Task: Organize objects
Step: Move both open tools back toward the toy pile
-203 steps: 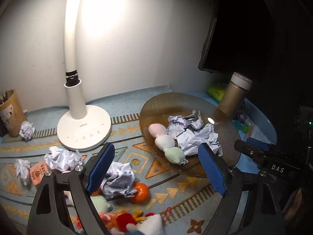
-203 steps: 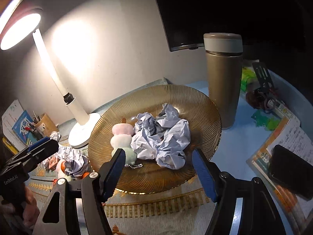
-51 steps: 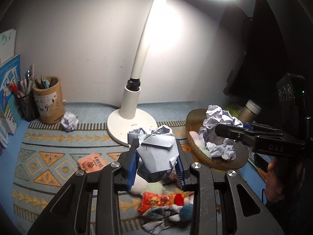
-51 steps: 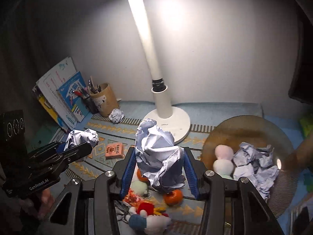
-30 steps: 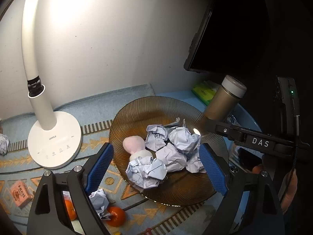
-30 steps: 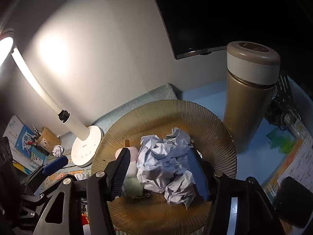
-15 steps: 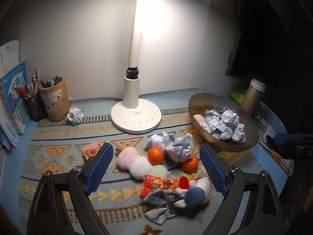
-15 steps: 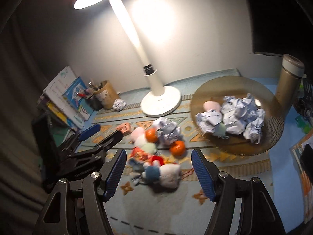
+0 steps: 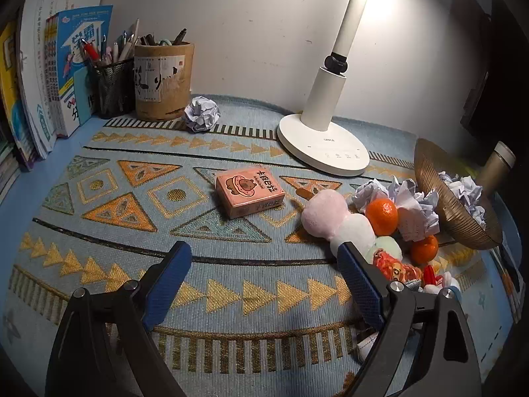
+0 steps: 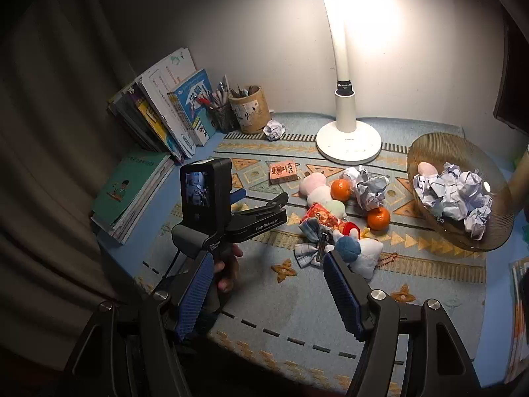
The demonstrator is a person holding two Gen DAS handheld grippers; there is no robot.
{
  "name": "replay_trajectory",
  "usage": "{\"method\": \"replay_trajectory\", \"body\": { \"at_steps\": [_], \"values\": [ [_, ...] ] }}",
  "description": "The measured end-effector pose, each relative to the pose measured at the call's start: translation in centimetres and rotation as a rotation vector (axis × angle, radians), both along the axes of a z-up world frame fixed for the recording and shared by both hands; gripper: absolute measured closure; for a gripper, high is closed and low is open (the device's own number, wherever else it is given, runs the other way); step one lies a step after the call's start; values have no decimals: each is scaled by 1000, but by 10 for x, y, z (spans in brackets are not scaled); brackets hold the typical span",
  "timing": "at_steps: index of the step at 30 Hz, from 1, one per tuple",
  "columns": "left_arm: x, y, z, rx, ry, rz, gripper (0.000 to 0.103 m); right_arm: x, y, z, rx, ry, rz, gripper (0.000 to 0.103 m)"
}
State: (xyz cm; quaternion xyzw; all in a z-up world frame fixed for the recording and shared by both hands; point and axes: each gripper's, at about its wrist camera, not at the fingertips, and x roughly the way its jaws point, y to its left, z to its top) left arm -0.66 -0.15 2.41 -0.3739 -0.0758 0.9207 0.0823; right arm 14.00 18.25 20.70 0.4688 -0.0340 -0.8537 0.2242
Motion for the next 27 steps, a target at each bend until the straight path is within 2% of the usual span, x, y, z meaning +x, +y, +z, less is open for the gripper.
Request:
{"method": "replay_trajectory", "body": {
  "at_steps": [2, 4, 8, 10, 12, 14, 19, 23, 27],
  "values": [
    [0, 1, -3, 1, -11, -3, 14, -5, 9, -4, -30, -31, -4, 36],
    [0, -1, -2, 5, -10, -3, 14, -11, 15, -10, -11, -34, -48, 36],
    [-1, -6, -2, 34, -6, 2, 14, -20, 15, -25, -26, -110, -31, 36],
    [-1, -8, -2, 46, -11, 3, 14, -17, 11, -30, 12, -97, -17, 36],
    [-2, -8, -2, 54, -10, 1, 14, -15, 10, -37, 87, -43, -28, 36],
    [-2, -7, -2, 54, -11, 0, 14, -21, 18, -56, 137, -31, -62, 35],
    [1, 0, -2, 14, 2, -8, 14, -50, 43, -113, 126, -136, -138, 35],
    [7, 7, 1, -40, 18, 6, 14, -65, 50, -133, 188, -98, -185, 35],
    [22, 8, 4, -26, 9, 19, 14, -77, 60, -152, 235, -42, -220, 35]
  ]
}}
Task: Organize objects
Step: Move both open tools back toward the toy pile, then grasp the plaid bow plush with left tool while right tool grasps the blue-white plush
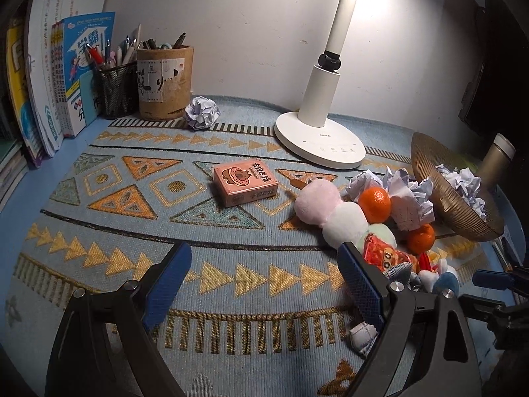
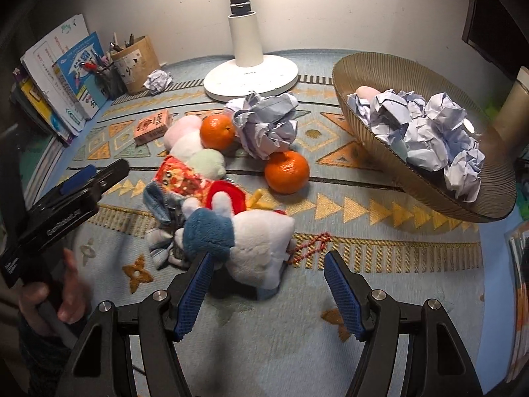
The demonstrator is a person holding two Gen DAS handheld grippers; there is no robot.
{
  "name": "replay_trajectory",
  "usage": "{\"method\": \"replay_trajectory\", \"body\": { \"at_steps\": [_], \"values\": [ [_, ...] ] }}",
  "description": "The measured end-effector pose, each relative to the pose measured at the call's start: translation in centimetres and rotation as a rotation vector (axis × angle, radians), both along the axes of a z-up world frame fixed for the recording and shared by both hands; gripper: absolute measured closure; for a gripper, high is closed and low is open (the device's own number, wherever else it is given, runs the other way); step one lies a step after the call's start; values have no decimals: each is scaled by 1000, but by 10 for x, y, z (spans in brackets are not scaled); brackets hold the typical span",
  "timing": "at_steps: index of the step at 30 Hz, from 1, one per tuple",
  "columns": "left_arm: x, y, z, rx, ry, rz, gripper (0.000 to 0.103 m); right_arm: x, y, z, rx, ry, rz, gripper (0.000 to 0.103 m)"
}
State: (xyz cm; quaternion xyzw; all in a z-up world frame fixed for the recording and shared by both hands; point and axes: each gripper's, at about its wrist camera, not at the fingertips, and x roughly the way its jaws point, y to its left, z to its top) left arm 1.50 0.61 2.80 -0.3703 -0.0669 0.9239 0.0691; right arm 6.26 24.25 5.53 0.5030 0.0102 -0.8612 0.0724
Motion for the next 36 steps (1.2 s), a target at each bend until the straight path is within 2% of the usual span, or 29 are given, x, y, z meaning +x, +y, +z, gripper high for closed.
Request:
{"method": "replay_trajectory", "body": {
  "at_steps": [1, 4, 10, 16, 19, 23, 28, 31, 36],
  "values": [
    [3, 0, 0, 1, -4, 8, 14, -2, 4, -2, -14, 18, -4, 35],
    [7, -1, -3, 3, -2, 16, 14, -4, 10, -4, -17, 92, -22, 24],
    [10, 1, -3, -3, 16, 22, 14, 8, 27, 3, -60, 262, -32, 23],
    [11, 5, -2, -28, 27, 18, 14, 3, 35, -14, -65, 272, -79, 23],
    [11, 8, -2, -46, 28, 19, 14, 6, 36, -11, -45, 302, -97, 22],
    [13, 12, -1, -67, 37, 13, 14, 5, 39, -14, -63, 287, -97, 22],
    [15, 14, 1, -70, 47, -3, 14, 11, 35, -11, -90, 303, -39, 22],
    [20, 14, 3, -43, 45, -41, 14, 15, 28, -10, -120, 297, 31, 22],
    [38, 29, -2, -33, -24, -137, 14, 20, 17, -13, -122, 255, 82, 22]
  ]
}}
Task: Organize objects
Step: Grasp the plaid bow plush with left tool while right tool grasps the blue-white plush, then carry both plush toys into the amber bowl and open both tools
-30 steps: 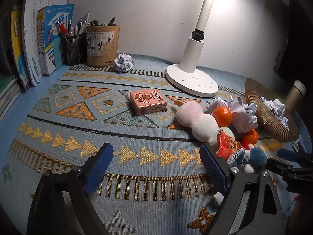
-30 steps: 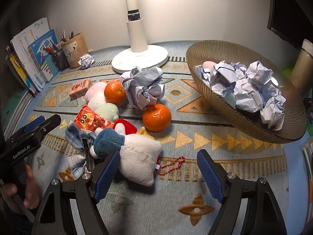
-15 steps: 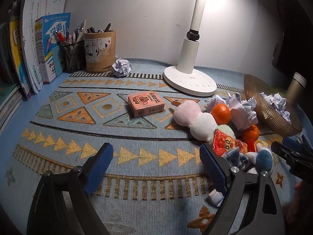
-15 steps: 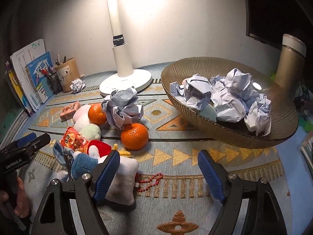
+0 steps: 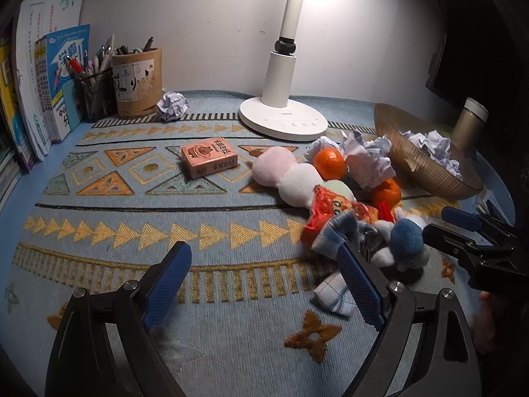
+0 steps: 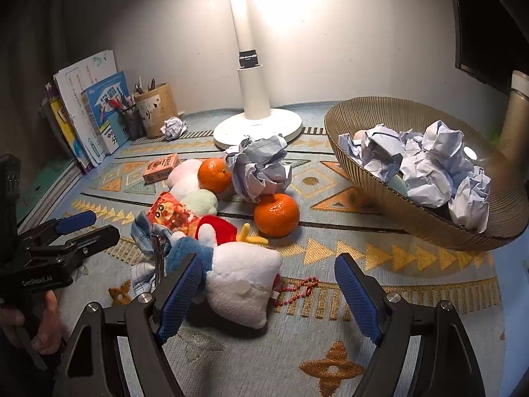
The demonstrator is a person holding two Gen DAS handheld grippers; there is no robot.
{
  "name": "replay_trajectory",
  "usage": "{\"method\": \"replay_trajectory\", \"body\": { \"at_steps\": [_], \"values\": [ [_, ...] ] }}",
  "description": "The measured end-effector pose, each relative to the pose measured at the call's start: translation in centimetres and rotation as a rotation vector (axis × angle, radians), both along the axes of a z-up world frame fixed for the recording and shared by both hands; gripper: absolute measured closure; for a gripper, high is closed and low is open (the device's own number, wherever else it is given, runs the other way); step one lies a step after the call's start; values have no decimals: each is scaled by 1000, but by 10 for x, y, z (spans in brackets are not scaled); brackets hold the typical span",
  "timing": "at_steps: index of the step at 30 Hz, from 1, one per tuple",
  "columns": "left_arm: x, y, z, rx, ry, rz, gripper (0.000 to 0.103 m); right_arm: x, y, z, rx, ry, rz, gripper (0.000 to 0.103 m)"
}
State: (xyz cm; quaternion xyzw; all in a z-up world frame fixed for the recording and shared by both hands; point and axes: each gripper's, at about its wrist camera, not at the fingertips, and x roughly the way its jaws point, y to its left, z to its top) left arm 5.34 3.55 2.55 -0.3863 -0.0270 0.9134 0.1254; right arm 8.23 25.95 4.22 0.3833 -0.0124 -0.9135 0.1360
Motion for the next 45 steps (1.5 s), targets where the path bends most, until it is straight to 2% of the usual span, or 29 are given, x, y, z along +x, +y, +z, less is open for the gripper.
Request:
{"method": "replay_trajectory", "body": {
  "at_steps": [2, 6, 9, 11, 12, 13, 14, 16, 19, 22, 25, 27, 29, 30, 31, 32, 33, 37, 39, 41, 45],
  "values": [
    [6, 10, -5, 7, -27, -36, 14, 0, 0, -2, -18, -28, 9, 22],
    [4, 22, -11, 1, -53, -45, 14, -3, -2, -8, -64, -97, 87, 22],
    [-1, 16, -11, 96, -85, -57, 14, -7, -10, -12, -41, -114, 106, 22],
    [-3, 15, -12, 114, -92, -48, 14, -12, -15, -16, -16, -128, 97, 23],
    [-3, 17, -12, 106, -91, -44, 14, -13, -16, -17, -21, -125, 98, 27],
    [-3, 18, -12, 100, -92, -43, 14, -13, -17, -17, -20, -125, 102, 37],
    [-2, 20, -13, 98, -92, -48, 14, -12, -16, -16, -11, -123, 91, 43],
    [-1, 25, -12, 92, -90, -60, 14, -8, -11, -14, -11, -123, 56, 49],
    [-1, 36, -11, 84, -89, -84, 14, 1, 2, -10, -14, -112, -21, 49],
    [-5, 51, -14, 49, -100, -84, 14, 9, 7, -5, 35, -90, -96, 49],
    [-10, 64, -18, 16, -111, -79, 16, 7, -2, -11, 50, -131, -29, 47],
    [-13, 66, -22, -5, -130, -68, 19, 7, -1, -11, 48, -132, -6, 40],
    [-13, 65, -23, -4, -132, -63, 27, 9, 5, -9, 32, -113, 0, 24],
    [-12, 64, -23, 5, -132, -72, 38, 8, 8, -7, 19, -107, -5, 22],
    [-11, 63, -22, 0, -125, -71, 42, 7, 11, -6, 1, -111, -8, 21],
    [-11, 62, -22, -2, -125, -69, 53, 4, 12, -6, -21, -122, -3, 21],
    [-10, 62, -22, -2, -124, -73, 58, 2, 13, -8, -43, -135, 4, 21],
    [-5, 60, -22, 16, -127, -84, 65, -5, 7, -18, -40, -163, 2, 21],
    [-1, 58, -21, 32, -127, -90, 74, -6, 5, -20, -44, -166, 3, 27],
    [2, 56, -20, 44, -123, -91, 74, -6, 2, -20, -23, -155, 0, 44],
    [6, 52, -17, 59, -118, -96, 79, 1, 5, -14, -43, -133, 1, 47]
  ]
}}
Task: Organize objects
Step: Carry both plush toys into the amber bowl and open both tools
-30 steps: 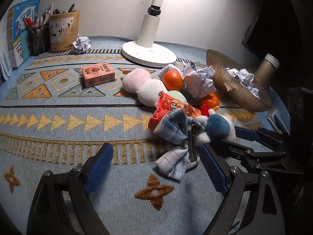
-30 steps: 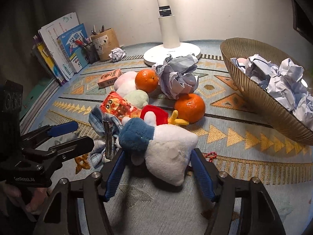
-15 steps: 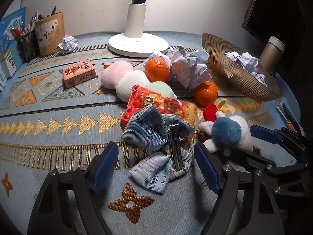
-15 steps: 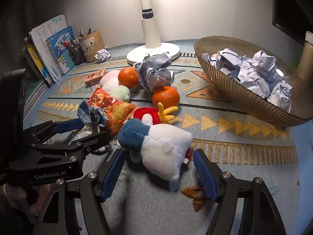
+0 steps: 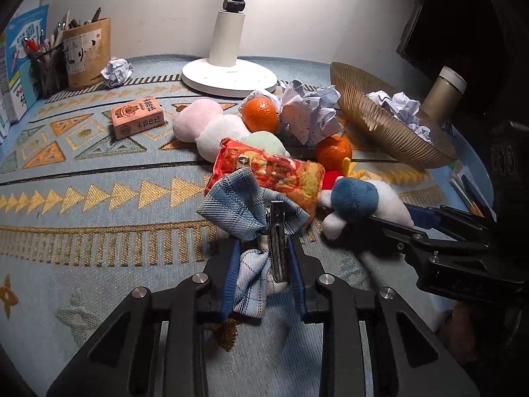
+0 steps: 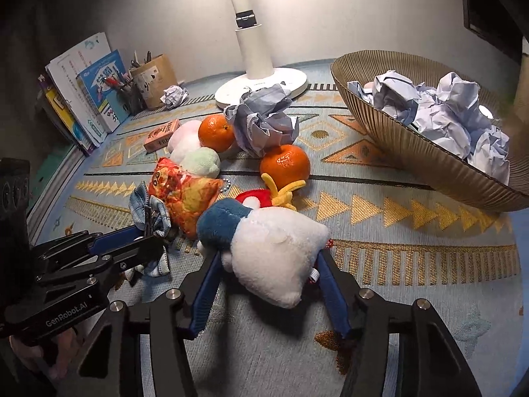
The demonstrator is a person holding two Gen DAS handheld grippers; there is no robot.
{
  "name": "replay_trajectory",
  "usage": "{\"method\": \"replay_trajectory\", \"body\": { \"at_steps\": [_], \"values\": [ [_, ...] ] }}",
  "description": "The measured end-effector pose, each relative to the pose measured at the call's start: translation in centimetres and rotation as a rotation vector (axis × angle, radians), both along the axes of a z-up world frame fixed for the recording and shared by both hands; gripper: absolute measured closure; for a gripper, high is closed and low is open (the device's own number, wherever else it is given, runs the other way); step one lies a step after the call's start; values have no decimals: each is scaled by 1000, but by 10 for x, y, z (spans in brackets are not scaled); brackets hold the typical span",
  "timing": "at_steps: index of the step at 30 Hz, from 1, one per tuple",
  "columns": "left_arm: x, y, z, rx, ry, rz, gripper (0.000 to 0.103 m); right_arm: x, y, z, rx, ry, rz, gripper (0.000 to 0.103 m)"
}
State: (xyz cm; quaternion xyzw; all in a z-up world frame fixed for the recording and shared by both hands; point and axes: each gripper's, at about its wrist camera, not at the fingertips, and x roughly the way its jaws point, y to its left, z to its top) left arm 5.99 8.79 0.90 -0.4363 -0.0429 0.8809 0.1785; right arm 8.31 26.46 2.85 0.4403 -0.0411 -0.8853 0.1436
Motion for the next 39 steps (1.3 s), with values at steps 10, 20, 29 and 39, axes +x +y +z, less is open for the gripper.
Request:
{"method": "replay_trajectory", "body": {
  "at_steps": [10, 20, 29, 39],
  "values": [
    [22, -7, 35, 16, 71, 5, 80, 28, 21, 49, -56, 111, -49, 48],
    [-9, 47, 110, 25, 215, -108, 80, 40, 83, 141, 50, 324, -270, 48],
    [-93, 134, 141, 25, 264, -213, 80, -34, 163, 147, -5, 275, -479, 48],
    [-144, 174, 108, 26, 207, -198, 13, -67, 188, 106, -21, 170, -524, 33]
  ]
}}
